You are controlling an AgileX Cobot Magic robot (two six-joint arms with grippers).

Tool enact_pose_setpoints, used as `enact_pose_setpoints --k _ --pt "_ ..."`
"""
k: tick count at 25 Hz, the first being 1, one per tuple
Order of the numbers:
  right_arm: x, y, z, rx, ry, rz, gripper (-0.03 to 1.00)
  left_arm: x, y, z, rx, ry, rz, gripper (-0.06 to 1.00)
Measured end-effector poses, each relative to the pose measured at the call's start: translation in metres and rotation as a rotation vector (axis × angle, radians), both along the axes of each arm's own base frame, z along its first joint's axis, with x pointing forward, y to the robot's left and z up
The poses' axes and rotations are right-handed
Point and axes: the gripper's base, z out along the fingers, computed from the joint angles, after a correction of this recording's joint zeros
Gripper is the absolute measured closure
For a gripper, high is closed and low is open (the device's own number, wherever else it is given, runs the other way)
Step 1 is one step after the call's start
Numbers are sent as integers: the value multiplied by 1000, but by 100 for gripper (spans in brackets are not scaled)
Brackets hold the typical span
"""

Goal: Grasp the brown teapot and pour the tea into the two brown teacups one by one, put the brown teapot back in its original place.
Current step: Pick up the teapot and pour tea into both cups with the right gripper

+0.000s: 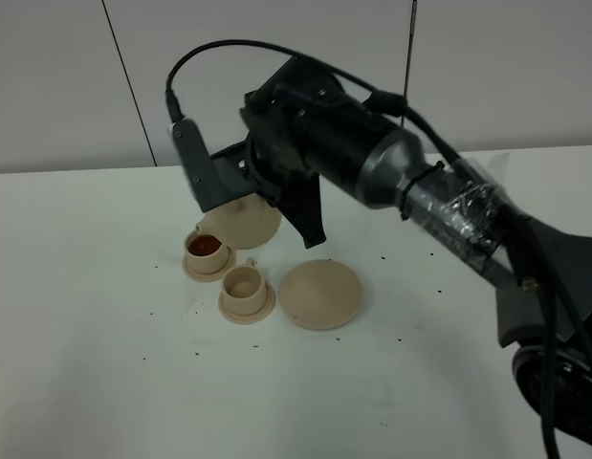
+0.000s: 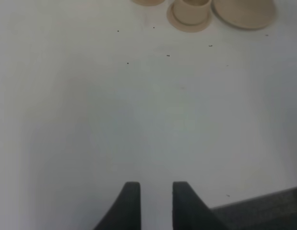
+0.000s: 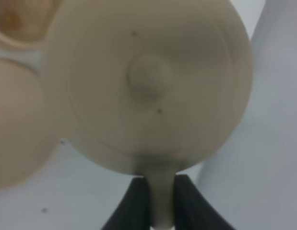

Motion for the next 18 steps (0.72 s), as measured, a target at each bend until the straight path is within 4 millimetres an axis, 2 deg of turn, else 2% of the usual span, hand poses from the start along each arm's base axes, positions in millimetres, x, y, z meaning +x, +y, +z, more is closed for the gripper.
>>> enact_pose_setpoints --k 5,9,18 --pt "11 -29 -1 29 140 -121 87 0 0 0 0 0 0 71" --pt "22 -47 -2 66 182 -229 87 0 0 0 0 0 0 71" --pt "23 -50 -2 145 224 -341 87 0 0 0 0 0 0 71"
